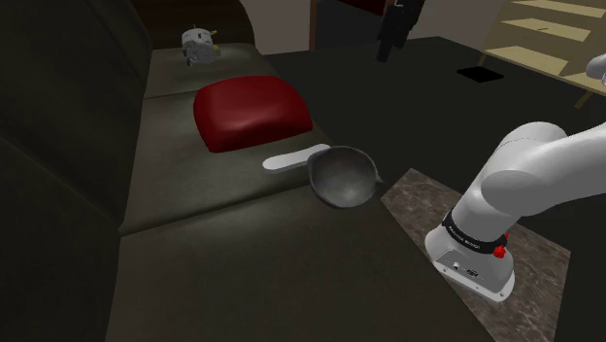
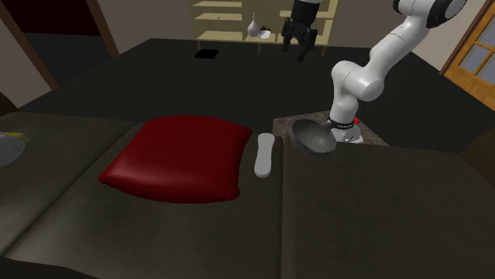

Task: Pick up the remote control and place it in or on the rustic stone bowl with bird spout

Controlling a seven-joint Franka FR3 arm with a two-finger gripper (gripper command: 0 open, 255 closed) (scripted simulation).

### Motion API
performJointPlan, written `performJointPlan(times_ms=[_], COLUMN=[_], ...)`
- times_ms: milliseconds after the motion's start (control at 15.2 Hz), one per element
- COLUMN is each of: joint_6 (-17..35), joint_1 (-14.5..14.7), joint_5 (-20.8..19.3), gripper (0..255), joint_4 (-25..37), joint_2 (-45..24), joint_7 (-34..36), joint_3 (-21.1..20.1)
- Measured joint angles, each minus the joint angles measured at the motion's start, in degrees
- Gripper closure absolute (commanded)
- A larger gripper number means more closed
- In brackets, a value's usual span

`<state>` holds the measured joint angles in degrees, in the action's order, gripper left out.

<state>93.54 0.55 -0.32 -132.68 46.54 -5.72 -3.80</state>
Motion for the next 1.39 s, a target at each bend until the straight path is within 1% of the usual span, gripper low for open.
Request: performJointPlan(times_ms=[132, 594, 792, 1122, 1386], joint_6=[0.8, 11.2, 16.1, 22.9, 28.2], joint_1=[0.3, 4.9, 6.9, 9.8, 12.1], joint_5=[0.0, -0.3, -0.3, -0.5, -0.7], gripper=[0, 0, 0, 0, 0], joint_4=[-0.4, -3.8, -3.9, -4.7, -3.3], joint_2=[-0.6, -9.5, -15.1, -22.7, -30.6], joint_7=[-0.7, -10.6, -14.9, -22.7, -28.2], joint_3=[0.1, 0.6, 0.3, 0.3, -0.6])
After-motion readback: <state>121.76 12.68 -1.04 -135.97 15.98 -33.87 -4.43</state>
